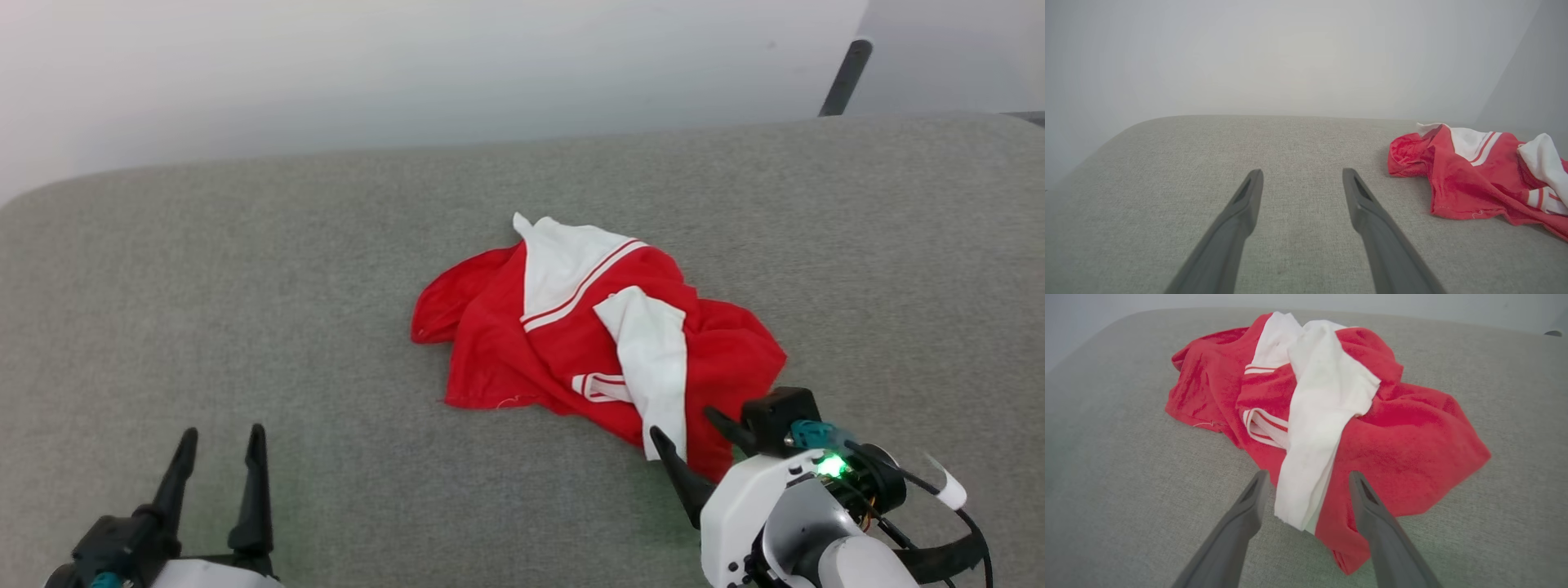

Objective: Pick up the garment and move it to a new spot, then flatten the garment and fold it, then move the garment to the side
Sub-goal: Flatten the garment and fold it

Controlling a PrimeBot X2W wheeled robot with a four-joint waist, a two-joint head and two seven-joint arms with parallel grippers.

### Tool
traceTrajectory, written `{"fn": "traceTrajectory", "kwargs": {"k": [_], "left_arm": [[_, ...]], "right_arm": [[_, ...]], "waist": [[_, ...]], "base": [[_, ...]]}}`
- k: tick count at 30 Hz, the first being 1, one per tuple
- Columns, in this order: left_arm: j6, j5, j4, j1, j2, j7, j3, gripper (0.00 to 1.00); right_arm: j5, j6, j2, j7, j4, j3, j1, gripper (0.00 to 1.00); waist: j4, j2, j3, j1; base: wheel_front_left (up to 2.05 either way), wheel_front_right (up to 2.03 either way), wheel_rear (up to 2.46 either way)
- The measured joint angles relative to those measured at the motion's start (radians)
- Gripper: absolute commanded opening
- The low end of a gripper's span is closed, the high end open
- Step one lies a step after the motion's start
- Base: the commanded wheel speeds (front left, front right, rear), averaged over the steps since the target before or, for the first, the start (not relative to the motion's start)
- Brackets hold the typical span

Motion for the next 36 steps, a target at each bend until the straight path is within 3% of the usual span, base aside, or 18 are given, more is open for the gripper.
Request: {"fn": "traceTrajectory", "kwargs": {"k": [8, 22, 24, 25, 29, 36], "left_arm": [[0.0, -0.013, 0.009, -0.017, -0.007, 0.0, -0.019, 1.0], [0.0, -0.04, 0.012, -0.058, 0.008, 0.0, -0.036, 1.0], [0.0, -0.042, 0.012, -0.064, 0.011, 0.0, -0.037, 1.0], [0.0, -0.045, 0.013, -0.066, 0.012, 0.0, -0.038, 1.0], [0.0, -0.053, 0.015, -0.068, 0.018, 0.0, -0.041, 1.0], [0.0, -0.063, 0.016, -0.068, 0.028, 0.0, -0.036, 1.0]], "right_arm": [[-0.024, 0.0, 0.001, 0.174, -0.091, 0.008, 0.023, 1.0], [-0.026, 0.0, 0.001, 0.192, -0.109, 0.002, 0.023, 0.99], [-0.023, 0.0, 0.002, 0.19, -0.104, 0.003, 0.02, 0.73], [-0.023, 0.0, 0.002, 0.188, -0.102, 0.003, 0.017, 0.48], [-0.023, 0.0, 0.002, 0.17, -0.093, 0.003, 0.009, 0.01], [-0.021, 0.0, 0.002, 0.123, -0.095, -0.007, -0.008, 0.0]], "waist": [[0.033, 0.0, 0.032, 0.0], [0.046, 0.0, 0.089, 0.0], [0.046, 0.0, 0.096, 0.0], [0.046, 0.0, 0.099, 0.0], [0.043, -0.0001, 0.107, 0.0], [0.021, 0.0, 0.111, 0.0]], "base": [[0.0, 0.0, 0.0], [0.0, 0.0, 0.0], [0.0, 0.0, 0.0], [0.0, 0.0, 0.0], [0.0, 0.0, 0.0], [0.0, 0.0, 0.0]]}}
